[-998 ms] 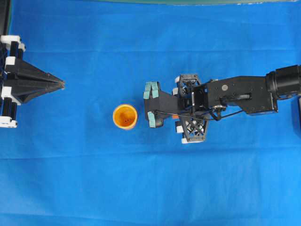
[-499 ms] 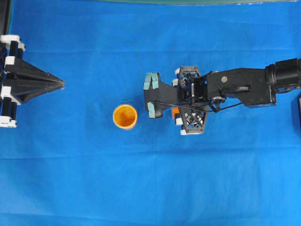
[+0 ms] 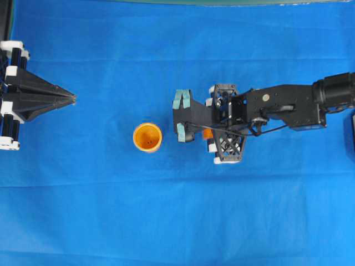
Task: Move the block forward with right arm.
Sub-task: 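Close the right gripper fingers around the orange cube, then lift the orange cube with the right gripper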
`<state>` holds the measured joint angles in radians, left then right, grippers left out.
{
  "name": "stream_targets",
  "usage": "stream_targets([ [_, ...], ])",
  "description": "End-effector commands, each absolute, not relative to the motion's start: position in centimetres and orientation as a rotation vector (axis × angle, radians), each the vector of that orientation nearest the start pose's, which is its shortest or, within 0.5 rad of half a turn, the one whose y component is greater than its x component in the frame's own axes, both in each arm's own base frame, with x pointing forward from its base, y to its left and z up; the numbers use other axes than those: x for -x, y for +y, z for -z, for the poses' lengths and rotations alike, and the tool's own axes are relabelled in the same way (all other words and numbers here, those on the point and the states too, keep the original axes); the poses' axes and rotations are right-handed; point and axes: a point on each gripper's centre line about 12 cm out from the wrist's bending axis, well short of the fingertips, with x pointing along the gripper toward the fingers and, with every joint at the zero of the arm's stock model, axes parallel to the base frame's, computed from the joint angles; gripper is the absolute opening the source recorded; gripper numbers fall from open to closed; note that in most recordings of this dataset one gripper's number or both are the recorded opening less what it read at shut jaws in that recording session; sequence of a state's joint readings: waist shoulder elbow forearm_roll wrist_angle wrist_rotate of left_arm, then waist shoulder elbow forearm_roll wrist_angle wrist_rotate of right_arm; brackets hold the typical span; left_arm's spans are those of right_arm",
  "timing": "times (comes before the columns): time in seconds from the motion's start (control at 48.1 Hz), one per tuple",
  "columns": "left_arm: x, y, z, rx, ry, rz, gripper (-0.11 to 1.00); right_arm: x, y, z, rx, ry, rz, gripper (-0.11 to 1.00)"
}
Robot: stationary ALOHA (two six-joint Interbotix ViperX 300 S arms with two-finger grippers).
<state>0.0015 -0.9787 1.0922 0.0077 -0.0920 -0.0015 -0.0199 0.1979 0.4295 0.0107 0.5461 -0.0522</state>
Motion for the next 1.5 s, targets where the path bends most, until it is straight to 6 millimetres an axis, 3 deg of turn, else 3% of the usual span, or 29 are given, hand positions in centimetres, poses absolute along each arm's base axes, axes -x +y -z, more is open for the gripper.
stream_targets([
  [0.0, -20.3, 0.0, -32.4, -0.009, -0.021, -0.002, 0.01, -41.0, -0.5, -12.9, 0.021, 1.141, -0.015, 0.62],
  [0.333, -20.2, 0.0, -32.8, -0.009, -0.032, -0.002, 0.01, -41.5, -0.5, -12.5, 0.029, 1.114, -0.017, 0.59],
  [0.561, -20.2, 0.0, -32.7, -0.011, -0.029, -0.002, 0.01, -41.4, -0.4, -12.5, 0.028, 1.124, -0.018, 0.42],
  [0.707, -20.3, 0.0, -32.7, -0.009, -0.026, -0.002, 0.01, -41.4, -0.4, -12.8, 0.028, 1.12, -0.018, 0.41],
  [1.06, -20.3, 0.1, -32.7, -0.009, -0.025, -0.002, 0.01, -41.0, -0.4, -19.0, 0.019, 1.071, -0.013, 0.41],
  [1.475, -20.2, 0.1, -32.7, -0.009, -0.025, -0.002, 0.01, -39.1, 0.7, -24.7, 0.03, 1.09, -0.038, 0.41],
])
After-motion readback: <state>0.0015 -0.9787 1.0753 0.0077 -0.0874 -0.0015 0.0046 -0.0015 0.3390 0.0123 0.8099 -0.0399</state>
